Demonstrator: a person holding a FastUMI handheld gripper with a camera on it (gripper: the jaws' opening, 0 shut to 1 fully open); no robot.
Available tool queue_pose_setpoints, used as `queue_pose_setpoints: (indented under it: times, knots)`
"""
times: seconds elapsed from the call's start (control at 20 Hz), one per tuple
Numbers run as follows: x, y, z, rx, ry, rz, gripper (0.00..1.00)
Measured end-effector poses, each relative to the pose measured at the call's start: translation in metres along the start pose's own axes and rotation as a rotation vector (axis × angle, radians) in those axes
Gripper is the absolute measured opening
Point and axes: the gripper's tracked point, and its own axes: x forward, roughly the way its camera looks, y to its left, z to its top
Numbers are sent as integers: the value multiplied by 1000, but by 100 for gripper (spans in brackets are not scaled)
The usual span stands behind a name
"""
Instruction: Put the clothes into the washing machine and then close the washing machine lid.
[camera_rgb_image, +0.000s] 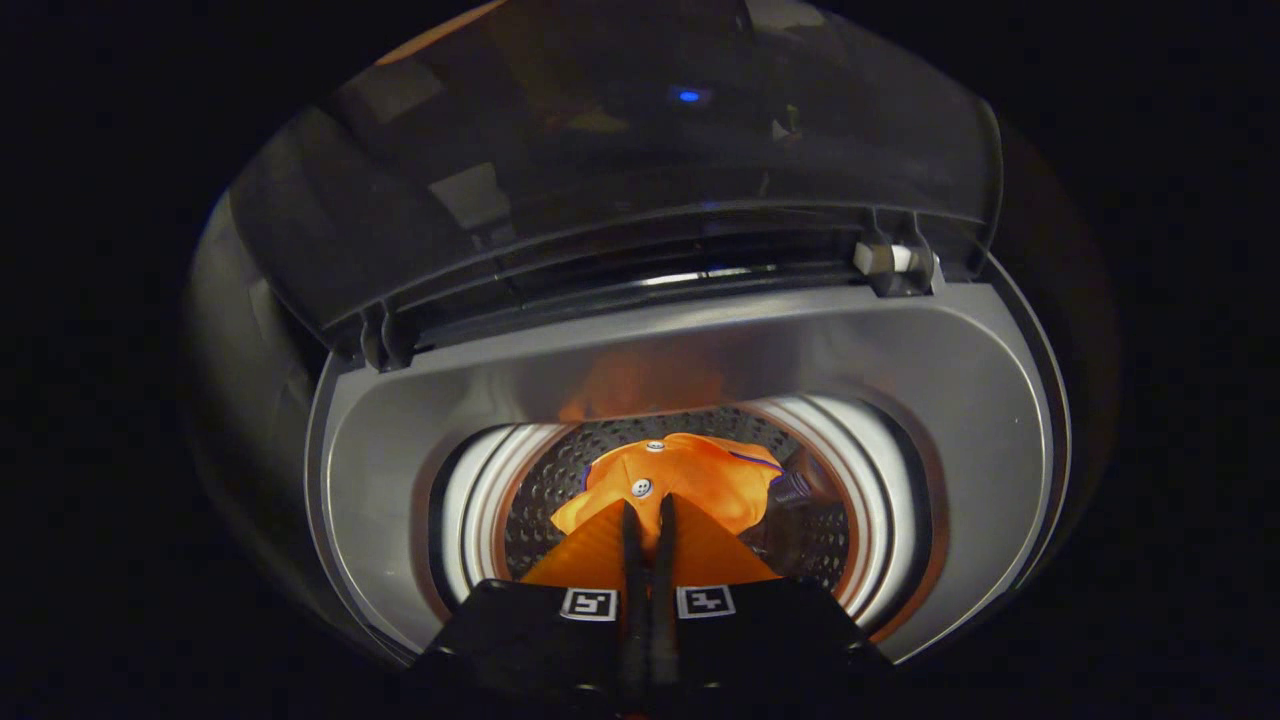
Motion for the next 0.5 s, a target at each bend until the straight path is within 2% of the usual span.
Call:
queue_pose_setpoints:
  times: [0.15,0.2,0.3,0.35,0.5]
  knots:
    - [1,0,5,-4,-16,-8,8]
    - [2,-2,-5,-7,31,-24,21]
    - [0,-7,-23,-11,56,-37,74]
    - [1,-7,-13,-17,56,-43,100]
    - [-1,-8,-21,-10,77,-41,99]
